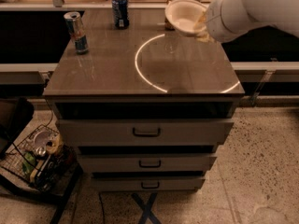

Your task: Move paper bowl near redbull can

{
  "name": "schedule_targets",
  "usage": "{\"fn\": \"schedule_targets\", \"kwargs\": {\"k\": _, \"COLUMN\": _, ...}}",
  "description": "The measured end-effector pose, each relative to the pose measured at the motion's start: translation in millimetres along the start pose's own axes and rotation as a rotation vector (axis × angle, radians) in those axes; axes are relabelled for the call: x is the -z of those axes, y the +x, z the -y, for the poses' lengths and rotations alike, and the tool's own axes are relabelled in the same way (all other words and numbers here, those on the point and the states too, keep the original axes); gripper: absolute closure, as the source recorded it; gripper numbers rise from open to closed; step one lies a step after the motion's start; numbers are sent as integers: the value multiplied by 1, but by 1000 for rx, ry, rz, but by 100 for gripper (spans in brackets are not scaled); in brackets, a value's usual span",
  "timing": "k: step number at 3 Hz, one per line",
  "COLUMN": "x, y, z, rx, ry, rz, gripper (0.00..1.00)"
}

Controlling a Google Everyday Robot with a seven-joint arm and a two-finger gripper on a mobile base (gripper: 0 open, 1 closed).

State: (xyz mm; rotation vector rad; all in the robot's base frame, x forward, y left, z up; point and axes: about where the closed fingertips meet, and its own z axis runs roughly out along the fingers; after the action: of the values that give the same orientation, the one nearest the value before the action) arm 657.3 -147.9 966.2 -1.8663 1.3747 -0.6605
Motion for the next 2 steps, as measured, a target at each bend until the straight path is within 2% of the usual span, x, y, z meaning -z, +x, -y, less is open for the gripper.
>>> {"fn": "schedule_targets", "kwargs": {"k": 1, "x": -7, "y": -39, "z": 18, "rx": 155, "ry": 4, "rz": 83, "gripper": 100}}
{"fn": "schedule_targets", "kwargs": {"k": 2, "x": -20, "y": -84, "z": 24, "rx": 289, "ry": -15, "rz": 171, "gripper": 100}}
